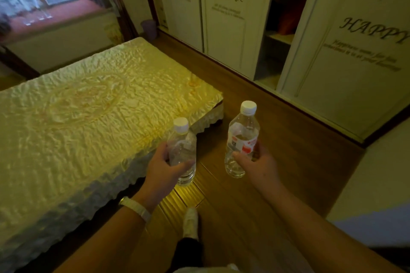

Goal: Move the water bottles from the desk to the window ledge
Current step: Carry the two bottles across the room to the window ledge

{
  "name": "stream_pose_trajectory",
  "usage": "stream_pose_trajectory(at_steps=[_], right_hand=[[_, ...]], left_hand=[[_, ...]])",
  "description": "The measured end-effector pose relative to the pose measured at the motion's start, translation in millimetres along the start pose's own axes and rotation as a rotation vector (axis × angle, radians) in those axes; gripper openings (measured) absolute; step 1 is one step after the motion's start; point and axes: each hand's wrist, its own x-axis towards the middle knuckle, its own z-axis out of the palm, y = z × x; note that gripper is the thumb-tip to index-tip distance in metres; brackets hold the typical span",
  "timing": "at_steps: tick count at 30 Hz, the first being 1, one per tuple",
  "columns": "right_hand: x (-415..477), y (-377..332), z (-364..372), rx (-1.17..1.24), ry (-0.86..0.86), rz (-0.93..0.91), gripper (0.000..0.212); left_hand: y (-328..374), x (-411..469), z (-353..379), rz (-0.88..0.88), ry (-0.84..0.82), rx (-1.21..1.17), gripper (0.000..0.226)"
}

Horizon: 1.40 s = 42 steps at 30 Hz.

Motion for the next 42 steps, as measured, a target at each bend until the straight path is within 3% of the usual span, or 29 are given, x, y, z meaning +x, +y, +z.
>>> stream_pose_trajectory(at_steps=[8, 15, 21, 31, 42], right_hand=[[112.2, -18.6, 46.1, -0.017, 0.068, 0.034, 0.034], [208.0, -54.7, 90.2, -0.068, 0.156, 0.072, 0.053], [264.6, -70.8, 99.4, -0.116, 0.224, 0.1, 0.05], [367.7, -64.1, 69.1, -0.086, 0.226, 0.144, 0.052], [534.0, -58.7, -31.2, 0.008, 0.201, 0.171, 0.056]], left_hand=[[-35.2, 136.0, -15.1, -0.071, -0.072, -0.076, 0.054], [-40.3, 264.9, -28.5, -0.11, -0.163, -0.087, 0.052], [-41.9, 341.1, -27.1, -0.123, -0.185, -0.078, 0.051], [-25.1, 440.7, 24.8, -0.11, -0.203, -0.07, 0.057], [36.0, 571.8, 163.6, -0.066, -0.194, -0.059, 0.054]])
